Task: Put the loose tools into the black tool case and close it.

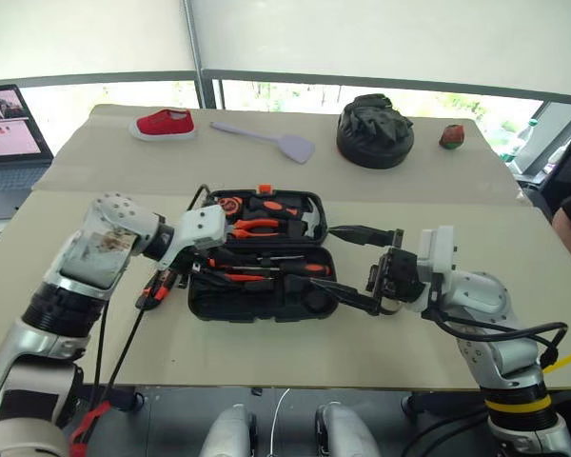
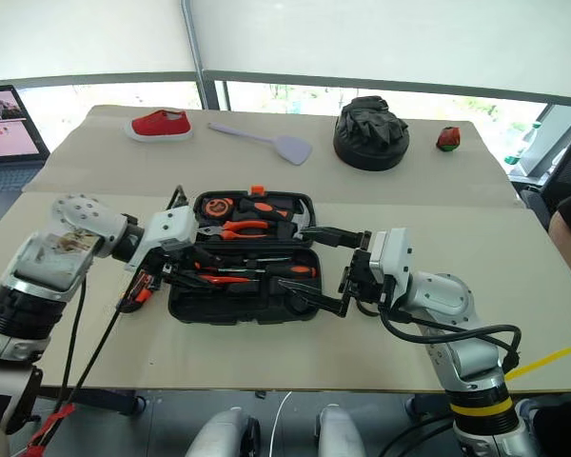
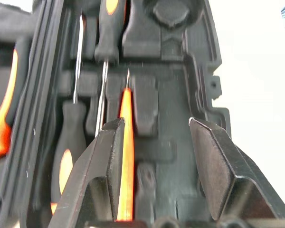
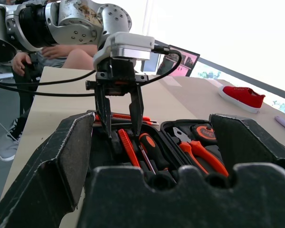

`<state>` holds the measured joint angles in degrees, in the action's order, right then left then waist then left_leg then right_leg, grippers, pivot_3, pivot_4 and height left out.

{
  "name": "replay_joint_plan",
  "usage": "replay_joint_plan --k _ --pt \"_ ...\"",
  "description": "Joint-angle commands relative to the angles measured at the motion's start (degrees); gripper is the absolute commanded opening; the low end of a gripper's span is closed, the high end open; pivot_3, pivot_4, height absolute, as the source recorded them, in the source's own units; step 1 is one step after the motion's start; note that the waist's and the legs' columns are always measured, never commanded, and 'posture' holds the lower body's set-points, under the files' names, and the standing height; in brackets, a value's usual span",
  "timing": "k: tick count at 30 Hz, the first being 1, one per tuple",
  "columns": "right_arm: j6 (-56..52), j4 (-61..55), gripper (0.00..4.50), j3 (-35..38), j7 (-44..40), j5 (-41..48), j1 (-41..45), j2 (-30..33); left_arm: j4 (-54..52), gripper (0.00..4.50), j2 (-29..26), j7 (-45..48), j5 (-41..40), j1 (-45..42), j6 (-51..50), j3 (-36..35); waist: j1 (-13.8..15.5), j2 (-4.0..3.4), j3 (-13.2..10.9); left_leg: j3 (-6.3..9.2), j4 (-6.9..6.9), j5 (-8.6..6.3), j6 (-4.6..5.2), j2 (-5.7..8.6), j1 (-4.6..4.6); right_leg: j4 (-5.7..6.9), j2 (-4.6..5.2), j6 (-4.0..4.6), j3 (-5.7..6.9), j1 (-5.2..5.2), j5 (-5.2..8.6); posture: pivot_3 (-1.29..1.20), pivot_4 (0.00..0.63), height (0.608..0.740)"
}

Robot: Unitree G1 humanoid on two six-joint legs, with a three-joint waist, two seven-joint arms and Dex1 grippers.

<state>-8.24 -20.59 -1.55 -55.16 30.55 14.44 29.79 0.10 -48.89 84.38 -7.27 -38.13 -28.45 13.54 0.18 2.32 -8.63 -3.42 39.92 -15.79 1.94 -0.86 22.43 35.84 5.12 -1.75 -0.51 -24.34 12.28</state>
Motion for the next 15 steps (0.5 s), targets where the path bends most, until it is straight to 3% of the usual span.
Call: replay_joint_plan --k 1,4,8,15 --pt "-0.3 -0.6 4.50 0.6 -0.5 1.1 0.9 0.1 1.6 2.34 -0.6 -2.2 0.1 1.3 4.8 -1.9 0.0 0.00 0.0 0.00 0.00 0.00 0.00 0.00 0.00 0.00 0.00 0.00 0.00 0.00 0.00 0.00 0.150 0.740" --pt "-0.4 -0.4 4.50 0.5 -0.6 1.1 1.0 0.0 6.3 1.54 6.3 -7.6 -4.1 2.4 9.8 -6.8 0.5 0.00 0.0 0.01 0.01 0.00 0.00 0.01 0.00 0.02 0.05 0.00 0.01 0.02 0.00 0.00 0.150 0.740" --pt "-0.6 -0.8 4.50 0.7 -0.5 1.2 0.6 0.1 8.3 0.12 8.6 -8.1 -4.6 4.1 14.3 -7.6 0.4 0.00 0.0 0.02 0.05 -0.01 0.02 0.02 0.04 -0.01 0.10 -0.02 0.01 0.03 -0.02 0.00 0.150 0.740" --pt "-0.7 -1.3 4.50 1.2 -0.1 1.1 -0.5 0.1 6.6 0.04 6.9 -4.5 -4.9 8.0 20.3 -6.2 0.2 0.00 0.0 0.01 0.01 -0.01 0.02 0.01 0.01 0.00 0.03 -0.02 0.00 0.01 -0.02 0.00 0.150 0.740"
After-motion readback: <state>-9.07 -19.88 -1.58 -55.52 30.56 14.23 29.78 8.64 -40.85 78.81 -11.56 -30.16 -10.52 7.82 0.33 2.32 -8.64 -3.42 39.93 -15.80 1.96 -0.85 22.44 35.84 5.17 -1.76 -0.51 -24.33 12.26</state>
